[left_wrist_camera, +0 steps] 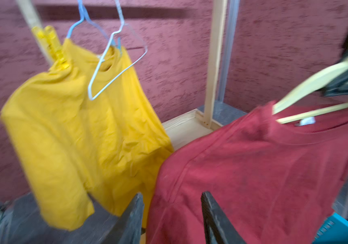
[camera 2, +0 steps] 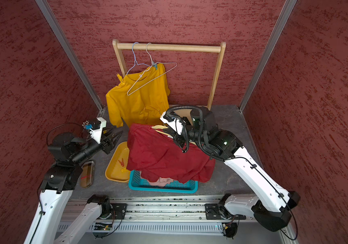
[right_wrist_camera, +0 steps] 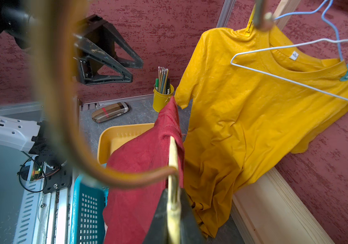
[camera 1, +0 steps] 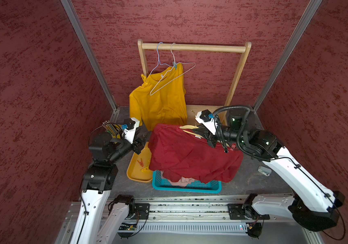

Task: Remove the clothespins securing t-shirts to the hanger
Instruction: Place the clothespin in the storage box, then adjust the hanger.

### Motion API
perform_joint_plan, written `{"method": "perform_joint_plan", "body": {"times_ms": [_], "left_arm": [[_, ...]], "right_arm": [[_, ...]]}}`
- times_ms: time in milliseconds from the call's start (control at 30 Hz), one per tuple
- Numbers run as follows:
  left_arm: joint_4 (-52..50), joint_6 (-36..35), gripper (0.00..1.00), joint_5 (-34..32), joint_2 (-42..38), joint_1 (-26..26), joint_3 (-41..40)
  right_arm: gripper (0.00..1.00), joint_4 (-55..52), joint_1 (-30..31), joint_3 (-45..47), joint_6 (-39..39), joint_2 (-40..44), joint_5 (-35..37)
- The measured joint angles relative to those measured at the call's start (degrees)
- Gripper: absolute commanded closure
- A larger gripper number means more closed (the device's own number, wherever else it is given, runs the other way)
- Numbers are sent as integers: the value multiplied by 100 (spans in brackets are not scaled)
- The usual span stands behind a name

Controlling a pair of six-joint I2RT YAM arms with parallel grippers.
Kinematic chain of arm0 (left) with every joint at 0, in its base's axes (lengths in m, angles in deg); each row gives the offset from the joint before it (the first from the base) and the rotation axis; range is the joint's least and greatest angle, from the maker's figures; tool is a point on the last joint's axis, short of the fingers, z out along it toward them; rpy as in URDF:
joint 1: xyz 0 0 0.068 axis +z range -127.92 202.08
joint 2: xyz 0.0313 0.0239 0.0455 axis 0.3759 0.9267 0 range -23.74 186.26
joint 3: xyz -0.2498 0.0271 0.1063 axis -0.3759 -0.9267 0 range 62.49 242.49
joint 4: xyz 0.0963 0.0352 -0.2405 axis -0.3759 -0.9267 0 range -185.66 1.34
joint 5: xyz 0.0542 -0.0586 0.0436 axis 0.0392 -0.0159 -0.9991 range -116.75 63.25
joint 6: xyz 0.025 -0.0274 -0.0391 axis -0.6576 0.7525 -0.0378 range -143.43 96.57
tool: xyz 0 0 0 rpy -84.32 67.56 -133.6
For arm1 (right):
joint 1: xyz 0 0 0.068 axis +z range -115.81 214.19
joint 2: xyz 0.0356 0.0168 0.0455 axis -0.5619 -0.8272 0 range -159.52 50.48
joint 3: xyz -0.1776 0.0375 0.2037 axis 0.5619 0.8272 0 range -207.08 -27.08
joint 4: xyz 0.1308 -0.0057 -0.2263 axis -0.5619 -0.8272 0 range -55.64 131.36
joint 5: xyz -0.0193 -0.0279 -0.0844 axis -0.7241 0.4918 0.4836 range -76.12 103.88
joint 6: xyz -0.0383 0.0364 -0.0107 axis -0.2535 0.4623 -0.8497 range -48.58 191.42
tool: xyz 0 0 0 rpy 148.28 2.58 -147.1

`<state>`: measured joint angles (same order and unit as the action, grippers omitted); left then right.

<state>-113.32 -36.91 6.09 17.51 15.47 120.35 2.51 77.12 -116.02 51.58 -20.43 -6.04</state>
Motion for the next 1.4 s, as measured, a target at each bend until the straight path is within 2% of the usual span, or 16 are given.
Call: {"method": "perform_joint_plan", "body": {"times_ms": [100, 233, 333, 400, 667, 900, 1133, 1233, 1400], "left_arm": [[243, -328, 52, 264, 273, -721, 66], [326, -955, 51, 103, 737, -1910, 203], [326, -1373, 50, -199, 1152, -2511, 352], [284, -1556, 50, -319, 1408, -2712, 474], [240, -1744, 50, -420, 1720, -2820, 623], [212, -1744, 50, -308, 1563, -2789, 623], [195, -1738, 50, -243, 1239, -2511, 673], [190, -1714, 50, -107, 1270, -2396, 708], [164, -1676, 50, 361, 1757, -2282, 911]], "right_arm": [[100, 55, 0, 81, 46, -39, -125], [100, 144, 0, 87, 103, -92, -339], [100, 190, 0, 87, 120, -146, -511], [100, 203, -33, 87, 120, -201, -599], [100, 240, -114, 87, 87, -315, -660], [100, 212, -79, 90, -35, -315, -590], [100, -28, -50, 153, -122, -319, -575], [100, -70, -48, 166, -146, -328, -619], [100, -87, -48, 164, -162, -374, -927]]}}
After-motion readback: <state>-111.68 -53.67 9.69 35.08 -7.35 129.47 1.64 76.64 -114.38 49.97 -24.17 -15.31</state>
